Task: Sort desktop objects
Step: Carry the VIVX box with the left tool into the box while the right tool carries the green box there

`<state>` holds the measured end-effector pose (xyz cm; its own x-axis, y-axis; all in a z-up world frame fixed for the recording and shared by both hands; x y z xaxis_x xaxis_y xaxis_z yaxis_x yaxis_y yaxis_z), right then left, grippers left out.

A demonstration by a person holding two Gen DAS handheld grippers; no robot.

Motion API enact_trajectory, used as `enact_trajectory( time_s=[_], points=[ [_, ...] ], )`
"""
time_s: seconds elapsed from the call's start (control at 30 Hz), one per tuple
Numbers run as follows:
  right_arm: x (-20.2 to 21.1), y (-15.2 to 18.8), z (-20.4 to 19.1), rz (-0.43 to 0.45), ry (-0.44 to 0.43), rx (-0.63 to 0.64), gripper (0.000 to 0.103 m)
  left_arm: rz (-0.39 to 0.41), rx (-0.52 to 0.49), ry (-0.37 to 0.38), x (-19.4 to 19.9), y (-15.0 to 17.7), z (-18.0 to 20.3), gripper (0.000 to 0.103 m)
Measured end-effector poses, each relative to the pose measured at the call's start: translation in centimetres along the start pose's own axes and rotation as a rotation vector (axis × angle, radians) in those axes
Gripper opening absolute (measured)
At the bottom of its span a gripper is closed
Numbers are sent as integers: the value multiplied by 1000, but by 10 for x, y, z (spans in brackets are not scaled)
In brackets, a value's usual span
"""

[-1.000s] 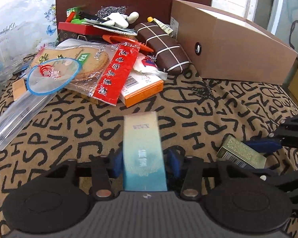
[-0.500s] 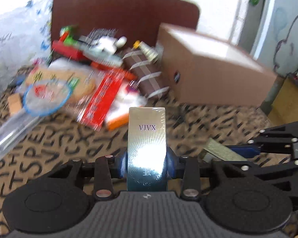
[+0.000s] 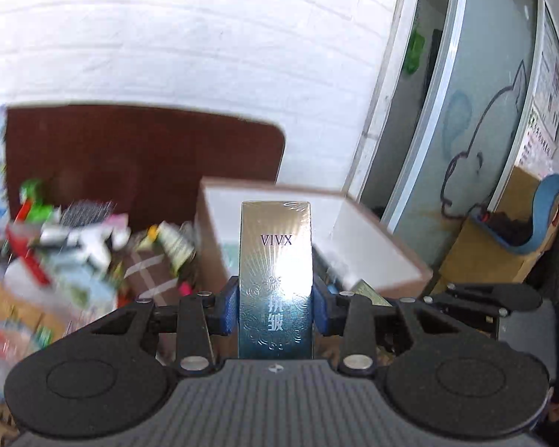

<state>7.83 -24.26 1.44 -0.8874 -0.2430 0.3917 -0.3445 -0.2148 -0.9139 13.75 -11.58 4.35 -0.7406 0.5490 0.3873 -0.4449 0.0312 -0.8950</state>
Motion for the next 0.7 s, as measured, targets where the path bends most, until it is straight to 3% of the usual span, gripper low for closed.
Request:
enact_trajectory(
  time_s=[0.3,0.47,0.7],
  points=[
    [-10,-35,73,66,141,-19,21,-25,25,29,-64,-60,17,40],
    [-32,-39,104,52,184,-25,21,-67,32,13,-105,-62,18,40],
    [-74,-18,126,-28,204,-38,21,-166,34,11,-160,-40,19,40]
  ],
)
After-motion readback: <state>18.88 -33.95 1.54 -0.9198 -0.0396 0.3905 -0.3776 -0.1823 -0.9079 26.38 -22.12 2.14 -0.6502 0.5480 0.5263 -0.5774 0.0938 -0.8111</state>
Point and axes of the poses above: each gripper's, at about its wrist camera, not at the fingertips, and x roughly against the way its jaws point, z to its right, y to its underside, the point moved 9 cm from there along -x, roughly the way its jaws point, and after that the axes turned 2 degrees about z, right-handed, at the moved point
